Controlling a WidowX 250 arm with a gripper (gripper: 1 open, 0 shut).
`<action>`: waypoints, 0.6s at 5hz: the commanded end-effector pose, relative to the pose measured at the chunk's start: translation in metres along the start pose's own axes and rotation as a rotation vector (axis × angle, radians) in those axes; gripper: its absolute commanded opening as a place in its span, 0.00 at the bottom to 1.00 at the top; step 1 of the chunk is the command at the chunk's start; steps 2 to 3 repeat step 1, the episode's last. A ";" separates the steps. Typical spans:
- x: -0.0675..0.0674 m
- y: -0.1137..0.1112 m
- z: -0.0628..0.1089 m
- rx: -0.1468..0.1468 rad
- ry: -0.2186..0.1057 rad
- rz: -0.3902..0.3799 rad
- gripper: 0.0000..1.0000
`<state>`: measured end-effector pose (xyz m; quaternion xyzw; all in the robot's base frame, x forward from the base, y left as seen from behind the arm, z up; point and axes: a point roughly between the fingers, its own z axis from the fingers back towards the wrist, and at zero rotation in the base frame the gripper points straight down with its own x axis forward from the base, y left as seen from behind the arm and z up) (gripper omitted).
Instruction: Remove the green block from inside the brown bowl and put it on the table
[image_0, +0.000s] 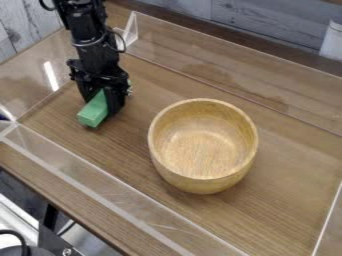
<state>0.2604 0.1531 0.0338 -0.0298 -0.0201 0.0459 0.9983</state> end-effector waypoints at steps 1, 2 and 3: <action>0.012 0.007 0.026 0.033 -0.080 0.002 0.00; 0.012 0.007 0.026 0.033 -0.080 0.002 0.00; 0.012 0.007 0.026 0.033 -0.080 0.002 0.00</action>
